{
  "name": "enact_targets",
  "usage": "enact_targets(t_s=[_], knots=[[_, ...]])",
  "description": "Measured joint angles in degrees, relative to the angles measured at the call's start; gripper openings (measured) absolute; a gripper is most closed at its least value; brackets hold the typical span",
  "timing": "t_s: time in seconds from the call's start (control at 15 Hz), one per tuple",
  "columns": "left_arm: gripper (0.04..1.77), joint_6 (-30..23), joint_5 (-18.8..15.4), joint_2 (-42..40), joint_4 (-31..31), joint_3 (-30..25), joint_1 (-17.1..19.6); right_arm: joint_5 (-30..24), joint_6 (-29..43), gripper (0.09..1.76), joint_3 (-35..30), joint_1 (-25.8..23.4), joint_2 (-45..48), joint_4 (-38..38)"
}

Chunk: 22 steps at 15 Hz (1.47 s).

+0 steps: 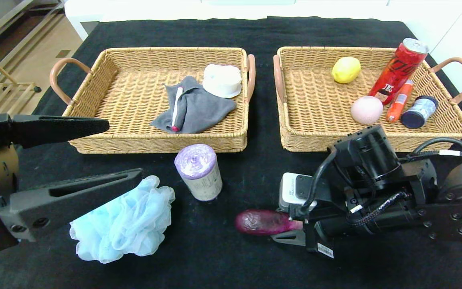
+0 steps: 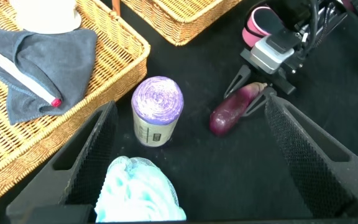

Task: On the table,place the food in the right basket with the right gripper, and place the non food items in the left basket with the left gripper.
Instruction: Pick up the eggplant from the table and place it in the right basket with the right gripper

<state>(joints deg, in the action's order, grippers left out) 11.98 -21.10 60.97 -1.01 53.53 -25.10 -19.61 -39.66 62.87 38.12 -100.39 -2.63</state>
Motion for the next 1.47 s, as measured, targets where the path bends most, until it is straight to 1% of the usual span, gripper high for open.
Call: enact_targets(t_s=[0.33,0.47,1.0,1.2,1.47], knots=[[1.72,0.0,0.05,0.0,-0.09,-0.09,-0.01,-0.48,3.55,0.75,-0.11,-1.61,1.91,0.0],[1.72,0.02,0.02,0.0,-0.11,-0.09,-0.01,-1.61,6.78,0.75,0.15,-2.23,2.84,0.18],[1.72,0.0,0.02,0.04,-0.13,-0.09,-0.04,-1.38,20.07,0.74,2.45,-2.45,5.88,1.15],[1.72,0.02,0.05,0.99,-0.04,-0.09,-0.04,1.89,25.11,0.74,3.15,-2.54,7.09,3.9],[1.72,0.05,0.0,0.26,0.05,-0.09,-0.12,11.26,34.1,0.74,6.23,-1.93,7.75,6.35]])
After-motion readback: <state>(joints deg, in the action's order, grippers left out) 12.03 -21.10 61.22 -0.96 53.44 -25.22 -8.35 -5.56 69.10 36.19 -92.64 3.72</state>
